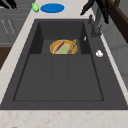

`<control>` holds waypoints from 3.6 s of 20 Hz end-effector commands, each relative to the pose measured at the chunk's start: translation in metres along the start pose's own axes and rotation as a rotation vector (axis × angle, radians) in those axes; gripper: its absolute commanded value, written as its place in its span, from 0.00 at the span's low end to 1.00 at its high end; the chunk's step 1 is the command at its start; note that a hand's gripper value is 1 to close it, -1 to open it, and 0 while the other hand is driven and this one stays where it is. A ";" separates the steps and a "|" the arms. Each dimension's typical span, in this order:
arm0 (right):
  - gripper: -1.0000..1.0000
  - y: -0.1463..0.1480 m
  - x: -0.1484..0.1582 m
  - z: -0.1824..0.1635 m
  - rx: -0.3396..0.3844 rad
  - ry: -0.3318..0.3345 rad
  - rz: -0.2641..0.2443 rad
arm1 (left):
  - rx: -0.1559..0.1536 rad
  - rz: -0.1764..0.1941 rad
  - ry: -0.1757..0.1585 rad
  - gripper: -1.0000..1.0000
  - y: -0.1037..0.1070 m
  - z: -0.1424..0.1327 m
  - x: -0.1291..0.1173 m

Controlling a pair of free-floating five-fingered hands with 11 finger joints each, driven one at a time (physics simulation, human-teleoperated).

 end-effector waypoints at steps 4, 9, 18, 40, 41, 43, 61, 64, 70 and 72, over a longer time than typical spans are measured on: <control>0.00 -0.001 -0.026 0.018 0.012 -0.067 -0.044 | 0.000 0.000 0.000 0.50 0.000 0.000 0.000; 0.00 0.004 -0.053 0.024 0.005 -0.092 -0.079 | 0.000 0.000 0.000 0.50 0.000 0.000 0.000; 0.00 0.009 -0.077 0.029 0.018 -0.114 -0.069 | 0.000 0.000 0.000 0.50 0.000 0.000 0.000; 0.00 0.116 -0.168 0.086 -0.113 -0.213 -0.185 | 0.000 0.000 0.000 0.50 0.000 0.000 0.000; 0.00 0.123 -0.169 0.089 -0.115 -0.218 -0.189 | 0.000 0.000 0.000 0.50 0.000 0.000 0.000; 0.00 0.140 -0.169 0.093 -0.127 -0.224 -0.199 | 0.000 0.000 0.000 0.50 0.000 0.000 0.000; 0.00 0.246 -0.122 0.128 -0.112 -0.266 -0.212 | 0.000 0.000 0.000 0.50 0.000 0.000 0.000; 0.00 0.260 -0.109 0.129 -0.112 -0.286 -0.256 | 0.000 0.000 0.000 0.50 0.000 0.000 0.000; 0.00 0.266 -0.070 0.132 -0.154 -0.315 -0.260 | 0.000 0.000 0.000 0.50 0.000 0.000 0.000; 0.00 0.263 -0.054 0.121 -0.126 -0.325 -0.254 | 0.000 0.000 0.000 0.50 0.000 0.000 0.000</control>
